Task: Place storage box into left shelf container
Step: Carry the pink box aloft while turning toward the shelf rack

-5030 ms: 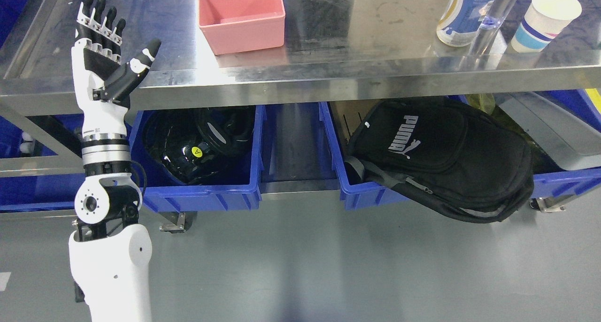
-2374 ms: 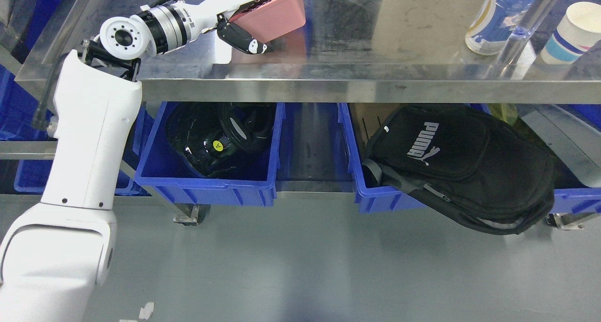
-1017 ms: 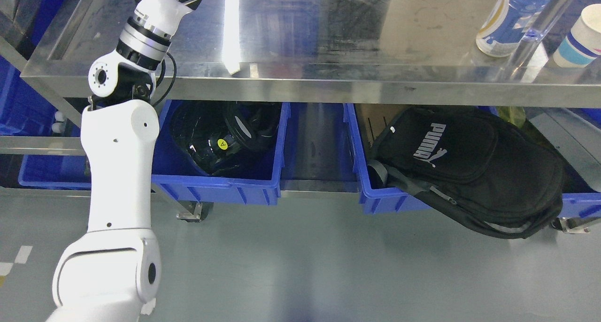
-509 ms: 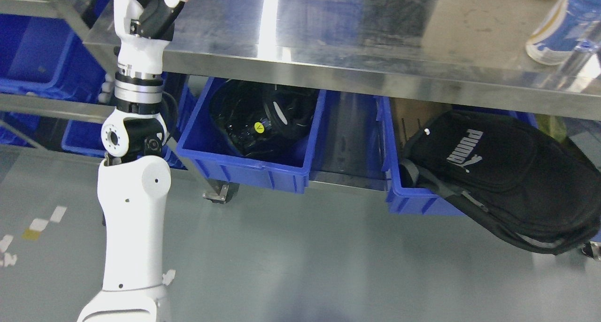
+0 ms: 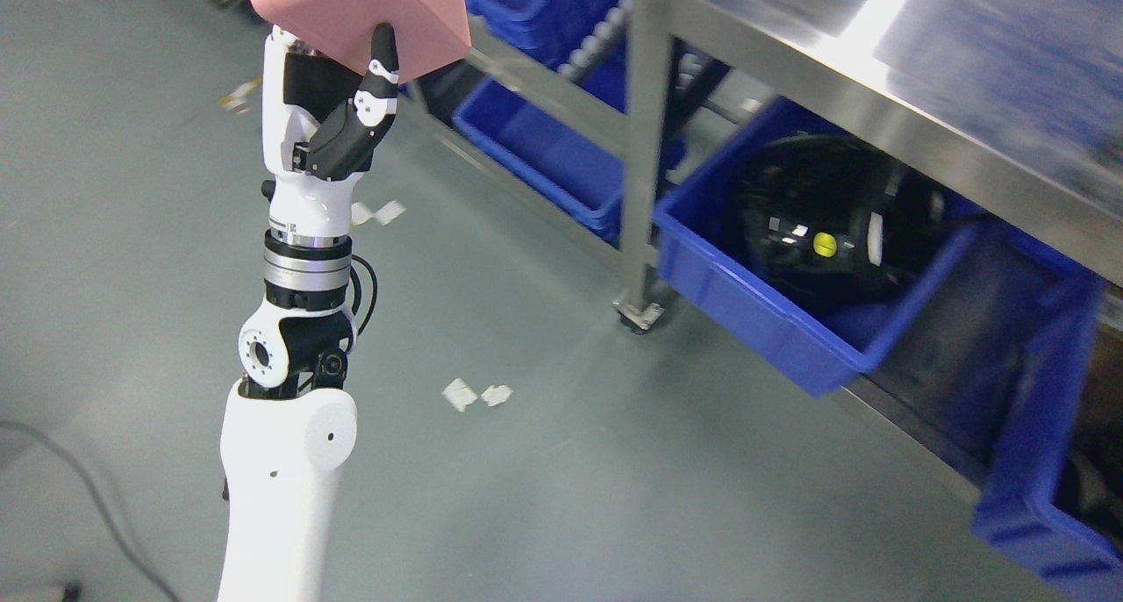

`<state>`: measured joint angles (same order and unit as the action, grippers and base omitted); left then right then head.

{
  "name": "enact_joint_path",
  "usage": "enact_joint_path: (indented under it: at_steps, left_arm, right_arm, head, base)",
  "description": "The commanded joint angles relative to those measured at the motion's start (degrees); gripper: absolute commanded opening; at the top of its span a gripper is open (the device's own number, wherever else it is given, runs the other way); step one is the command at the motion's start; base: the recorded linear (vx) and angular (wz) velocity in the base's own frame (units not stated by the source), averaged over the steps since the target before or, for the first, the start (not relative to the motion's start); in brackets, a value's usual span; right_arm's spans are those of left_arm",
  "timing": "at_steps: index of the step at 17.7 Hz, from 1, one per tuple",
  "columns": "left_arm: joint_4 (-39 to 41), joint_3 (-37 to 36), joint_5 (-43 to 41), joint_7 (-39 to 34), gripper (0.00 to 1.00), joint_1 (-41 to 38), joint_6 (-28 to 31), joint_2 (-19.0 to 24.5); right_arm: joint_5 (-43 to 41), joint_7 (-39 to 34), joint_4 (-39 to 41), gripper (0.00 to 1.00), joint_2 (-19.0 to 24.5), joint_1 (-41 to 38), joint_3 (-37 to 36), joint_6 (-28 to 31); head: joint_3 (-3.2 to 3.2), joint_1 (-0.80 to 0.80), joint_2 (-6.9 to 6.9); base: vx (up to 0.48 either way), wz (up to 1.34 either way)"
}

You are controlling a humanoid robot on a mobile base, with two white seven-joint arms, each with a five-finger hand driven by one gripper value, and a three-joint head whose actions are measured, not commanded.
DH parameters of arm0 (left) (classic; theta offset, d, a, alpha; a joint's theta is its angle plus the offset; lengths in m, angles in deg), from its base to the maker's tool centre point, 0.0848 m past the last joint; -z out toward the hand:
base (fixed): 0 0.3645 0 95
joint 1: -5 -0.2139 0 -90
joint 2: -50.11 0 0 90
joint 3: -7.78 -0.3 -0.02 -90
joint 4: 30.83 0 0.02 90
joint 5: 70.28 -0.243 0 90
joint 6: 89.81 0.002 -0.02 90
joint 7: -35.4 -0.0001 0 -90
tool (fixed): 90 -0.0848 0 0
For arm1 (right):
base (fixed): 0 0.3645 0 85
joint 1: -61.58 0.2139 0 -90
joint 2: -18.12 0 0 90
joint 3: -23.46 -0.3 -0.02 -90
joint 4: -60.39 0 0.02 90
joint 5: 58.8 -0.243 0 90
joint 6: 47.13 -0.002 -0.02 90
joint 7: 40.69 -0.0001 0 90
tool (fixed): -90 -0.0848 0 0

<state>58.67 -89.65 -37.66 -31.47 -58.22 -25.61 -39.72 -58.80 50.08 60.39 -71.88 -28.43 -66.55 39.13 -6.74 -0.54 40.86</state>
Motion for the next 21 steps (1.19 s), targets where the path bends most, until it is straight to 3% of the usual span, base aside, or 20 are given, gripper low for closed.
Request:
enact_joint_path:
  at_steps: [1,11,21]
  left_arm:
    - [6.57,-3.03,0.16,-4.04,0.01,-3.66,0.84,0.83]
    - [6.48,-2.94,0.51,-4.68,0.01,-7.27,0.57,0.83]
    - [6.39,-2.24,0.51,-4.06,0.02,-11.22,0.05,0.83]
  right_arm:
    - [-0.09,-0.07,1.0,1.0,-1.0,0.45,-0.17,0.04]
    - [-0.09,-0.07,1.0,1.0,-1.0,0.45,-0.17,0.04]
    - [-0.09,-0.07,1.0,1.0,-1.0,0.45,-0.17,0.04]
  head:
    - [0.0,0.0,0.0]
    - [0.0,0.0,0.01]
    - [0.0,0.0,0.02]
  base:
    - [0.111,1.48]
    - [0.321,1.21]
    - [0.591,0.24]
